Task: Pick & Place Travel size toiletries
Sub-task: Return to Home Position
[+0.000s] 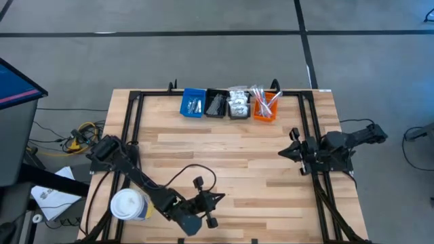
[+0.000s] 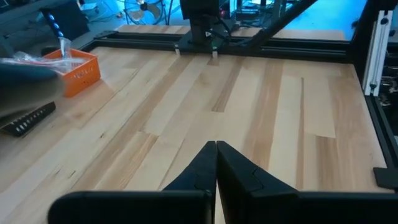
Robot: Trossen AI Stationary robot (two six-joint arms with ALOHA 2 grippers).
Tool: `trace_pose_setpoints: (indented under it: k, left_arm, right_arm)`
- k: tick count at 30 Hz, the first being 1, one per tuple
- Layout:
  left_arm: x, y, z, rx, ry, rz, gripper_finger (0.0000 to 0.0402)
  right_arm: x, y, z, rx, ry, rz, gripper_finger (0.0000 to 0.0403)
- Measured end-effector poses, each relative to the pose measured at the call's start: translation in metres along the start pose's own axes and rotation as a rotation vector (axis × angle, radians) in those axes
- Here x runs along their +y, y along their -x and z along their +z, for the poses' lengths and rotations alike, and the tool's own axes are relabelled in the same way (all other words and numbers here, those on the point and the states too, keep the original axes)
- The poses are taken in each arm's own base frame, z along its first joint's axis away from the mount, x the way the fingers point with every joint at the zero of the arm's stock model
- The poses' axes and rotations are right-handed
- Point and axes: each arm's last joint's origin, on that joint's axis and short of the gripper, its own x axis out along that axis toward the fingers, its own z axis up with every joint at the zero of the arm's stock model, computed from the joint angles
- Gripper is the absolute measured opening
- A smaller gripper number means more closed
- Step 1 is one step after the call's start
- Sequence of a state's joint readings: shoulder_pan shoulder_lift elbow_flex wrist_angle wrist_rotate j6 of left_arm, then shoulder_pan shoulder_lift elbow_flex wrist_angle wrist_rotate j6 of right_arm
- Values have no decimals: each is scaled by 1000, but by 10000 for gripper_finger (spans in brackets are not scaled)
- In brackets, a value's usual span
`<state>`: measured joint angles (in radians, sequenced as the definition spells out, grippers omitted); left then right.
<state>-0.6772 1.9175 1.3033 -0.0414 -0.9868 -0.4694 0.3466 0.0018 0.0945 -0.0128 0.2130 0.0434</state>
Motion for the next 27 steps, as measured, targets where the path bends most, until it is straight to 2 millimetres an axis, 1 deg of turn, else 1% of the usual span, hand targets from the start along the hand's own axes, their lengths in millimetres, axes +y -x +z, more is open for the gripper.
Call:
trace_pose_setpoints:
  k: [5, 8, 13, 17, 20, 27]
  left_arm:
    - [2, -6, 2, 22, 12, -33, 1]
    - [2, -6, 2, 23, 12, -36, 1]
    - [2, -5, 1, 25, 11, -41, 1]
    - [2, -5, 1, 25, 11, -41, 1]
    - [2, -5, 1, 24, 12, -41, 1]
    - [2, -5, 2, 23, 14, -42, 1]
  right_arm:
    - [0, 0, 1, 2, 34, 9, 0]
    - [1, 0, 3, -25, 42, 56, 0]
    - [0, -1, 1, -42, 44, 95, 0]
    - [-5, -4, -8, -21, 50, 43, 0]
    - [-9, -6, -18, -26, 39, 39, 0]
    - [-17, -6, -15, -57, 37, 18, 0]
